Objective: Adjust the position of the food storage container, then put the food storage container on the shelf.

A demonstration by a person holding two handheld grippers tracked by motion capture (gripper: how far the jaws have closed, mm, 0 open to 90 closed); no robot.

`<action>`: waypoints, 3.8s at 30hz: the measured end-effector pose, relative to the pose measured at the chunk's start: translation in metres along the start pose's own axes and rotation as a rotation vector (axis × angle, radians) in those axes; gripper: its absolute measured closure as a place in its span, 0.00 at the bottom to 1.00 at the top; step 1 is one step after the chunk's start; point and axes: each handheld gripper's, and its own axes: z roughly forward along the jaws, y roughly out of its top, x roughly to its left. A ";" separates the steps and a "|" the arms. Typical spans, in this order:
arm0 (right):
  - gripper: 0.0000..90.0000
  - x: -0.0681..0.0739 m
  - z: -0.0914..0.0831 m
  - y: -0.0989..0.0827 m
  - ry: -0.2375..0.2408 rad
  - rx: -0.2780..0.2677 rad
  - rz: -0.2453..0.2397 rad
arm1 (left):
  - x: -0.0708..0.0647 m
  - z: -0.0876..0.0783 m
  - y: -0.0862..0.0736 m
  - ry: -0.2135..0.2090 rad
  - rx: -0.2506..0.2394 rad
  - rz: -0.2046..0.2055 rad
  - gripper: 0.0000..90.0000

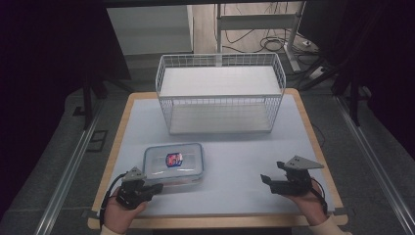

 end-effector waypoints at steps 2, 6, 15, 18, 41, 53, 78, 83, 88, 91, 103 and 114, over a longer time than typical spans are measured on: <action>0.21 0.000 0.000 0.000 -0.002 0.001 0.002 | -0.001 -0.010 0.004 0.003 -0.036 0.000 1.00; 0.21 0.000 0.000 0.000 -0.002 0.000 0.001 | 0.009 -0.031 0.011 0.042 -0.093 -0.016 1.00; 0.21 0.001 0.001 0.000 -0.002 0.004 0.002 | 0.068 -0.033 0.013 0.161 -0.117 -0.139 1.00; 0.21 0.001 0.002 0.000 -0.004 0.007 -0.003 | 0.092 -0.019 0.006 0.177 -0.086 -0.200 1.00; 0.21 0.000 0.002 0.000 -0.015 0.012 -0.009 | 0.080 0.036 0.026 0.065 -0.026 -0.173 1.00; 0.21 0.000 0.003 -0.001 -0.016 0.016 -0.008 | 0.043 0.073 0.053 -0.005 0.000 -0.098 1.00; 0.21 -0.005 0.001 -0.001 -0.019 -0.007 0.002 | 0.024 0.067 0.062 -0.039 -0.070 -0.097 1.00; 0.21 -0.005 0.003 -0.001 -0.020 -0.010 -0.003 | 0.025 0.053 0.057 -0.033 -0.097 -0.098 0.96; 0.21 -0.005 0.003 0.000 -0.012 -0.012 -0.001 | 0.026 0.047 0.058 -0.036 -0.124 -0.135 0.60; 0.21 -0.006 0.003 0.000 -0.009 -0.017 0.000 | 0.027 0.046 0.061 -0.058 -0.111 -0.165 0.46; 0.21 -0.004 0.005 0.001 -0.002 -0.015 -0.005 | 0.032 0.081 0.073 -0.355 -0.061 -0.379 0.18; 0.21 -0.003 0.006 0.000 -0.007 -0.007 -0.011 | 0.035 0.104 0.072 -0.414 0.000 -0.446 0.19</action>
